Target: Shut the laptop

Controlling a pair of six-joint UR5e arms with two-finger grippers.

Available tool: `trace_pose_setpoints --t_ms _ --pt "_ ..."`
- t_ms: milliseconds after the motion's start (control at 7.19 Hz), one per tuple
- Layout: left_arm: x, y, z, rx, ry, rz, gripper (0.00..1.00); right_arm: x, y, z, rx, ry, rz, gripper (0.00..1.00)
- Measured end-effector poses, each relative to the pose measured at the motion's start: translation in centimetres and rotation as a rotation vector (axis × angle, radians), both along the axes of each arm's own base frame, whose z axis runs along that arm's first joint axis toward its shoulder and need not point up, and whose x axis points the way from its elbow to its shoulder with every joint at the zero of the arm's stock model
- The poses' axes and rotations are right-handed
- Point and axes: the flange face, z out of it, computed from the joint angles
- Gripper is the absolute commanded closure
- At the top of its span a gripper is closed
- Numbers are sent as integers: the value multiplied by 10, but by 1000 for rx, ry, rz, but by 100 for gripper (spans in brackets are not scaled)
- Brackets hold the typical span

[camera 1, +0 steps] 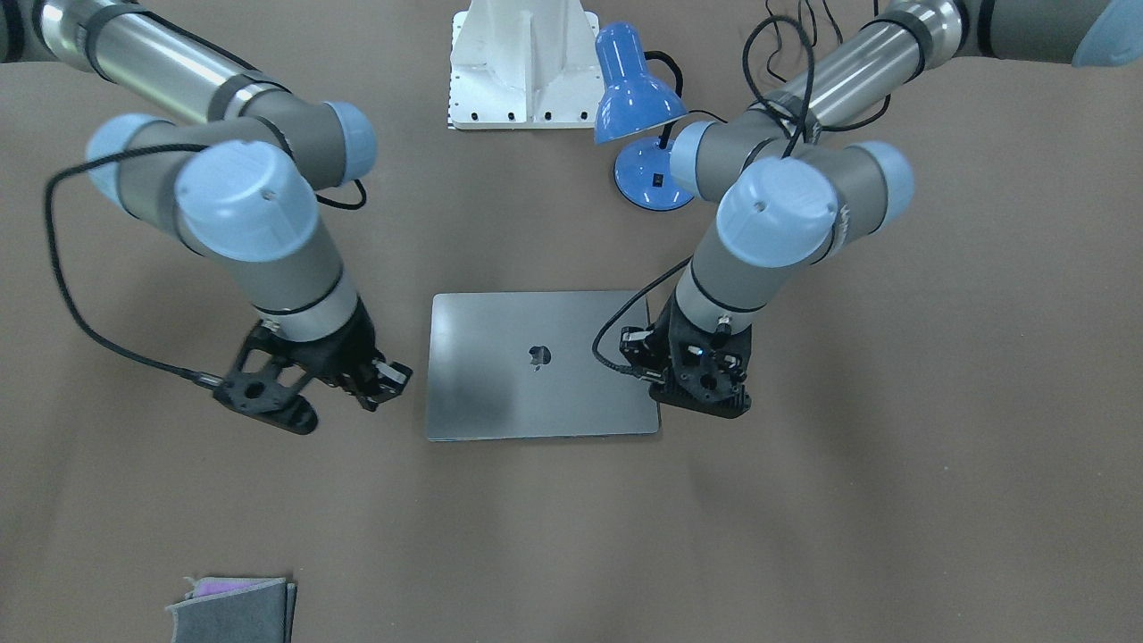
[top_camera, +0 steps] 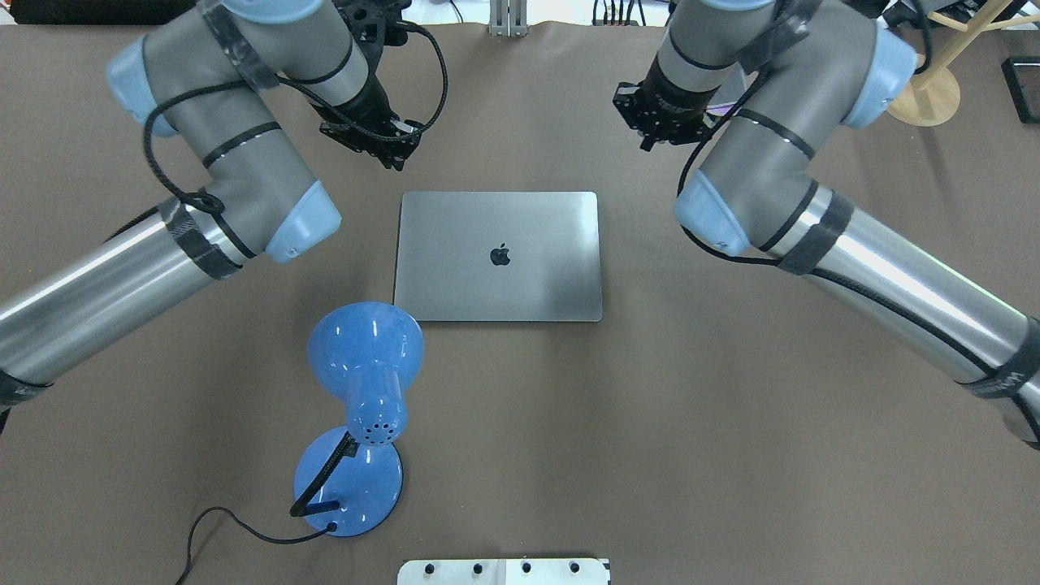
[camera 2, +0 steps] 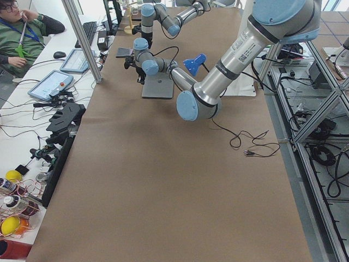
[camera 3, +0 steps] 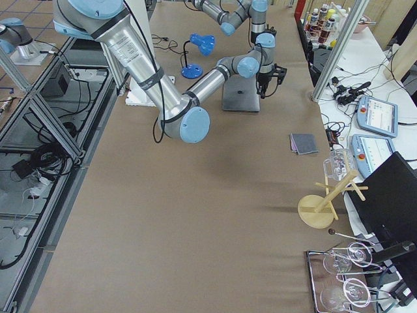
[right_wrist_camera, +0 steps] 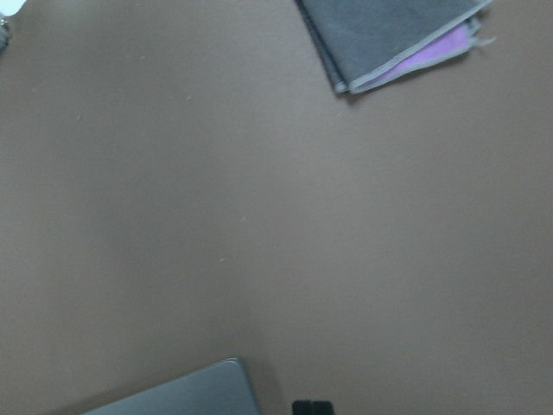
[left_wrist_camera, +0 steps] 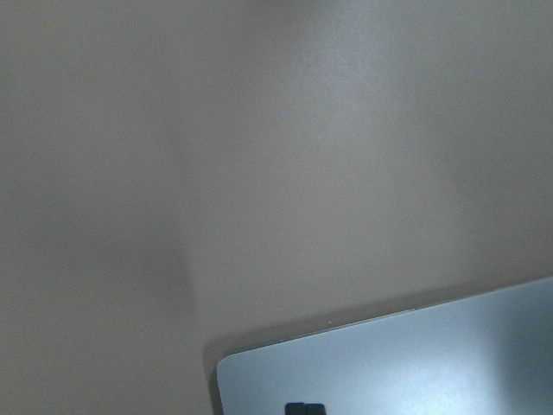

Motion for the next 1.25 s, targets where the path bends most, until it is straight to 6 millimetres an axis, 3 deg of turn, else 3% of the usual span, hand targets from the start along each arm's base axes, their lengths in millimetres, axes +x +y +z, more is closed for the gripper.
trace_pose_setpoints --t_ms 139,278,417,557,835,974,1252 --pt "-56 11 -8 23 -36 40 2 57 6 23 41 26 -44 0" --pt "-113 19 -3 48 -78 63 2 108 20 52 86 46 -98 0" --pt "-169 22 13 68 -111 83 2 158 39 86 129 65 -150 0" --pt "-222 24 47 86 -129 116 2 212 61 127 165 88 -204 0" --pt "-325 21 146 129 -160 198 2 324 112 222 233 167 -322 0" --pt "-369 26 204 123 -175 232 2 370 141 267 251 198 -383 0" --pt "-445 59 323 35 -179 246 2 428 212 348 202 215 -453 0"
